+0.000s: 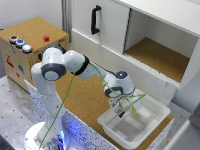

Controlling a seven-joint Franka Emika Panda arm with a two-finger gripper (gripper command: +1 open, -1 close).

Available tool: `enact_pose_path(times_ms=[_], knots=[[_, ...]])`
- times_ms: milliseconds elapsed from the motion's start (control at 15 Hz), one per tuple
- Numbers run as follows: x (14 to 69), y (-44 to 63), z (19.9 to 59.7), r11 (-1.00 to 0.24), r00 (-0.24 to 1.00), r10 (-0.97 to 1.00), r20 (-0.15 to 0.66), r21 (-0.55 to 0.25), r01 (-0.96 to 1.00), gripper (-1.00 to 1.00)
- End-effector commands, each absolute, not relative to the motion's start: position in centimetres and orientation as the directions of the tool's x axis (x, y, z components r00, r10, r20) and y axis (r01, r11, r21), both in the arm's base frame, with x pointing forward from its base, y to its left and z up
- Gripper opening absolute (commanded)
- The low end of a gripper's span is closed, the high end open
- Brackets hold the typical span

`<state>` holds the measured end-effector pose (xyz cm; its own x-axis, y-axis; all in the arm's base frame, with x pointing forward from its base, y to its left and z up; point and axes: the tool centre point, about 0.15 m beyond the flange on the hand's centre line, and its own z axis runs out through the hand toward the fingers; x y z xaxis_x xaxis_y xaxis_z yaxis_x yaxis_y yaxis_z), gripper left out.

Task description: Place the grasped yellow block inside the right cabinet

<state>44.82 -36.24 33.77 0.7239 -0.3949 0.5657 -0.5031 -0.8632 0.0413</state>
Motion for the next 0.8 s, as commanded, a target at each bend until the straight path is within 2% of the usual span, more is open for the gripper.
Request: enact_pose_path(times_ms=[0, 133, 467, 733], knots=[[48.8, -34.3, 42.7, -0.877, 0.701, -0.386, 0.599, -0.004, -0.48, -1.0], [50.6, -34.2, 44.7, -0.882, 0.702, -0.38, 0.602, -0.006, -0.472, -1.0], [56.5, -34.1, 50.6, -0.931, 0.686, -0.347, 0.639, -0.148, -0.333, -1.0], [59.5, -32.4, 52.1, -0.967, 0.775, -0.208, 0.597, -0.244, -0.071, -1.0]])
